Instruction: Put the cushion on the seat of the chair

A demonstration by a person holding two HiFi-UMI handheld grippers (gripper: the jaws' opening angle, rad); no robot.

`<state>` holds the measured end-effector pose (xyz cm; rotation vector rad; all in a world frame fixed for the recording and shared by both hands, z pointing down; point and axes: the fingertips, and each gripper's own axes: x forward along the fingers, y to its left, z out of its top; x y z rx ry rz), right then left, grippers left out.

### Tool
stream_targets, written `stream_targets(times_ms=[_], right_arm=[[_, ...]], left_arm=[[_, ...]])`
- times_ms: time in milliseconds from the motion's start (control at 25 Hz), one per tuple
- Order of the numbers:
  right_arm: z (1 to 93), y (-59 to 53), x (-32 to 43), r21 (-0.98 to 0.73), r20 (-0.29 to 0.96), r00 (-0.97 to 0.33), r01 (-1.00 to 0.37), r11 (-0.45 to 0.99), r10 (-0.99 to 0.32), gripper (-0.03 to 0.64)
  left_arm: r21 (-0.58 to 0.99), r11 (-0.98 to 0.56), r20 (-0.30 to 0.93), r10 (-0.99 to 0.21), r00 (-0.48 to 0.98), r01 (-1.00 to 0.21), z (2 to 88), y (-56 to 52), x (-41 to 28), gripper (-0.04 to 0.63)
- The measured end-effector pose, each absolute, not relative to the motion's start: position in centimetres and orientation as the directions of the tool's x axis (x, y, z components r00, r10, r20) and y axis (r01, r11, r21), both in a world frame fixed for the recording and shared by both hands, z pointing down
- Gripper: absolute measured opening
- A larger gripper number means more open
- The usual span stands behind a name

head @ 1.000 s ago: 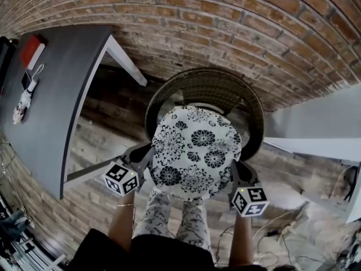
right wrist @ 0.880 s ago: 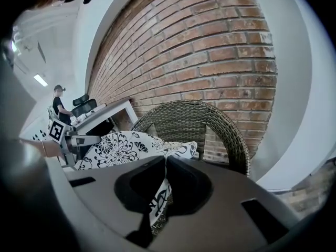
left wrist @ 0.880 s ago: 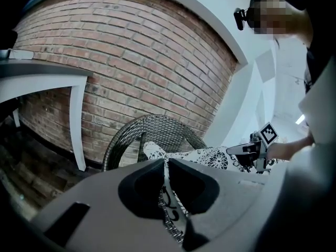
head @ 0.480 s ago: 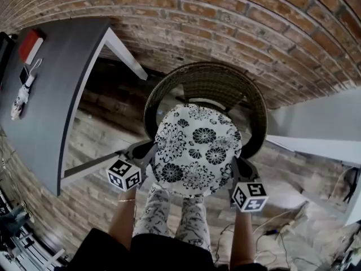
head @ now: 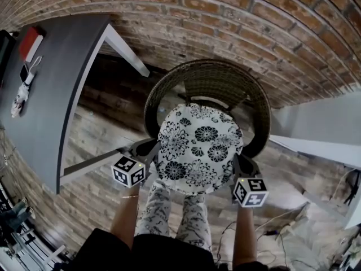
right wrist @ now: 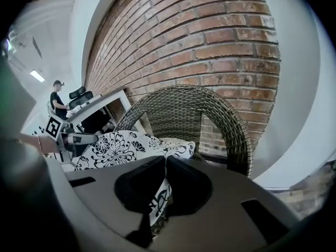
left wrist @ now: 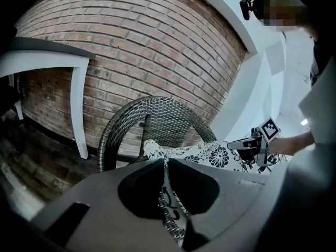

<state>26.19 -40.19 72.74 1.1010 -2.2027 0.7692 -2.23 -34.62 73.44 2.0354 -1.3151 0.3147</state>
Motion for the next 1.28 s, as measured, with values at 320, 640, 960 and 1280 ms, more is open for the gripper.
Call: stream_targets(times_ms=[320, 640, 960, 1280], right_arm=[[74.5, -41.6, 26.2, -0.230, 0.710, -0.508, -0.822, 0.520, -0.488, 0.011], [75.8, -43.0, 26.3, -0.210, 0.735, -0.495, -0.816, 0.539, -0.463, 0.011], [77.3, -44.3, 26.3, -0.202, 0.750, -0.491, -0.807, 0.555, -0.443, 0.011], [79.0, -44.9, 26.9, -0.180, 0.773, -0.472, -0.804, 0.567, -0.424, 0.011]], left_arm=[[0.416, -0.234, 0.547, -0.707, 0.448, -0.879, 75.2, -35.3, -1.9, 0.020], [0.409, -0.204, 0.583, -0.692, 0.426, -0.890, 77.2, -35.6, -2.0, 0.020], [0.406, -0.183, 0.604, -0.681, 0.413, -0.895, 78.7, -36.4, -1.5, 0.020], [0.392, -0.162, 0.621, -0.679, 0.390, -0.906, 80.0, -36.7, -1.6, 0.020]])
